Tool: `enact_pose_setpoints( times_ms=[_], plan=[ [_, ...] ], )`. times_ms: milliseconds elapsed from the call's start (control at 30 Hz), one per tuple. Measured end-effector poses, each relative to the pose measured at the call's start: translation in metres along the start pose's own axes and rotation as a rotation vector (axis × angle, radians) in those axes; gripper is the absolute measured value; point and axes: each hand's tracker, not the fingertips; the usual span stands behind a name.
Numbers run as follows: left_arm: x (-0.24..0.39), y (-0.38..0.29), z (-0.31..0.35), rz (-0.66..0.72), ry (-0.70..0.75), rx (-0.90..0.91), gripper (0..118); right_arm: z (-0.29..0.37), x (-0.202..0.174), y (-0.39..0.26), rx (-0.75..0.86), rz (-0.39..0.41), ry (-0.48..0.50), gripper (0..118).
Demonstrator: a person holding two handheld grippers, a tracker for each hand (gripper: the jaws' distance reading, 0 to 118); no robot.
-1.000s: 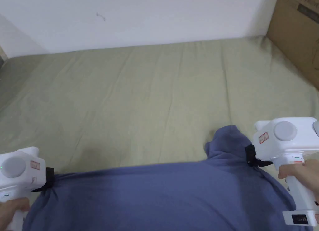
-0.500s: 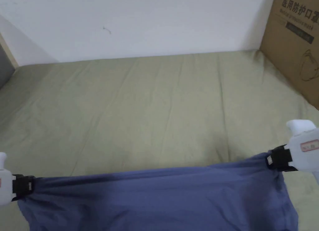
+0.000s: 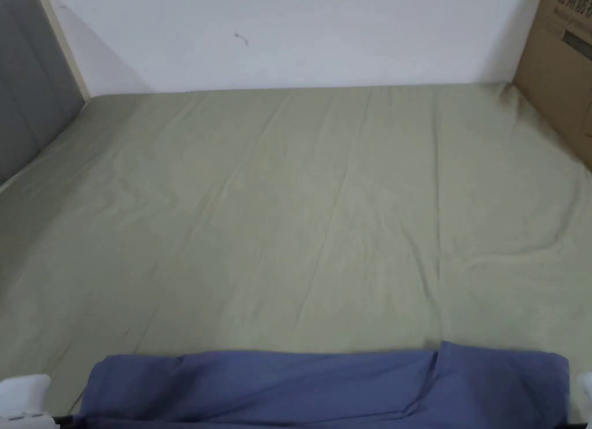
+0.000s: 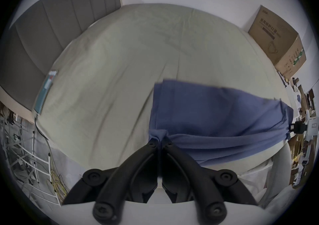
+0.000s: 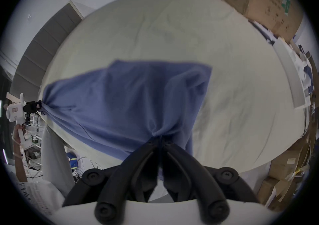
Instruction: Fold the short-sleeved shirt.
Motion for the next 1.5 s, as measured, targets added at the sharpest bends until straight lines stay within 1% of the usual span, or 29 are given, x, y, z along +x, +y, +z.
enact_pose_setpoints(
  times_ms=[33, 67, 100, 133, 167, 267, 300, 333, 400, 433, 467, 500, 533, 567, 600, 633, 733, 800, 833, 867, 900, 933, 967, 1000, 1067, 1200, 1267, 1367, 1500],
  plan=[
    [0.002, -0.002, -0.002, 0.007, 0.005, -0.002, 14, -0.002, -0.003, -0.003, -0.008, 0.01, -0.009, 40],
    [0.0, -0.004, -0.002, 0.022, 0.015, 0.013, 27, -0.003, -0.006, -0.005, -0.004, 0.028, -0.024, 61],
    [-0.002, -0.004, -0.001, 0.045, 0.044, 0.03, 49, 0.0, -0.01, -0.006, 0.01, 0.039, -0.026, 85],
    [-0.005, -0.003, 0.002, 0.058, 0.054, 0.03, 64, 0.005, -0.014, -0.005, 0.02, 0.05, -0.034, 89],
    [-0.006, 0.001, 0.01, 0.07, 0.045, 0.031, 75, 0.012, -0.019, -0.004, 0.05, 0.069, -0.056, 87],
    [-0.014, 0.003, 0.038, 0.145, -0.066, 0.109, 76, 0.041, -0.032, 0.001, 0.143, 0.106, -0.115, 87],
    [-0.015, 0.004, 0.05, 0.166, -0.103, 0.135, 76, 0.051, -0.04, 0.002, 0.185, 0.129, -0.151, 85],
    [-0.017, 0.003, 0.06, 0.185, -0.151, 0.164, 75, 0.059, -0.046, 0.002, 0.222, 0.146, -0.175, 79],
    [-0.021, -0.003, 0.075, 0.226, -0.233, 0.231, 75, 0.07, -0.062, 0.003, 0.312, 0.141, -0.141, 76],
    [-0.023, -0.006, 0.079, 0.253, -0.27, 0.256, 72, 0.072, -0.069, 0.005, 0.341, 0.107, -0.098, 67],
    [-0.026, -0.01, 0.081, 0.267, -0.294, 0.256, 63, 0.071, -0.076, 0.007, 0.355, 0.071, -0.043, 52],
    [-0.029, -0.014, 0.08, 0.3, -0.295, 0.258, 39, 0.068, -0.084, 0.009, 0.365, 0.038, 0.013, 26],
    [-0.032, -0.017, 0.077, 0.324, -0.3, 0.262, 14, 0.064, -0.092, 0.01, 0.379, 0.021, 0.049, 12],
    [-0.045, -0.02, 0.069, 0.358, -0.296, 0.265, 0, 0.059, -0.102, 0.012, 0.391, 0.008, 0.078, 7],
    [-0.05, -0.022, 0.066, 0.385, -0.334, 0.241, 0, 0.052, -0.112, 0.014, 0.387, 0.007, 0.081, 1],
    [-0.052, -0.025, 0.064, 0.369, -0.342, 0.229, 0, 0.048, -0.12, 0.014, 0.391, 0.011, 0.082, 0],
    [-0.053, -0.035, 0.061, 0.368, -0.306, 0.223, 0, 0.034, -0.142, 0.018, 0.385, 0.013, 0.147, 0],
    [-0.071, -0.04, 0.052, 0.428, -0.322, 0.246, 0, 0.027, -0.156, 0.02, 0.362, 0.022, 0.184, 0],
    [-0.082, -0.041, 0.045, 0.466, -0.342, 0.254, 1, 0.024, -0.162, 0.021, 0.348, 0.035, 0.193, 0],
    [-0.091, -0.041, 0.04, 0.509, -0.362, 0.251, 13, 0.021, -0.171, 0.02, 0.346, 0.039, 0.189, 0],
    [-0.098, -0.04, 0.033, 0.552, -0.385, 0.241, 48, 0.018, -0.176, 0.02, 0.335, 0.052, 0.195, 0],
    [-0.102, -0.038, 0.026, 0.58, -0.399, 0.222, 80, 0.015, -0.181, 0.02, 0.316, 0.073, 0.203, 0],
    [-0.093, -0.037, 0.028, 0.608, -0.422, 0.214, 101, 0.013, -0.185, 0.019, 0.31, 0.08, 0.205, 0],
    [-0.095, -0.035, 0.022, 0.619, -0.454, 0.214, 108, 0.012, -0.19, 0.018, 0.298, 0.093, 0.208, 0],
    [-0.099, -0.032, 0.007, 0.647, -0.534, 0.226, 108, 0.009, -0.195, 0.016, 0.282, 0.118, 0.206, 0],
    [-0.102, -0.028, -0.037, 0.714, -0.625, 0.127, 108, 0.003, -0.201, 0.013, 0.25, 0.127, 0.21, 0],
    [-0.08, -0.026, -0.036, 0.715, -0.638, 0.148, 108, 0.0, -0.202, 0.013, 0.237, 0.125, 0.209, 0],
    [-0.089, -0.023, -0.046, 0.701, -0.662, 0.143, 108, -0.001, -0.201, 0.012, 0.24, 0.136, 0.176, 0],
    [-0.088, -0.019, -0.054, 0.739, -0.821, 0.13, 108, -0.004, -0.2, 0.011, 0.229, 0.149, 0.172, 0]
  ],
)
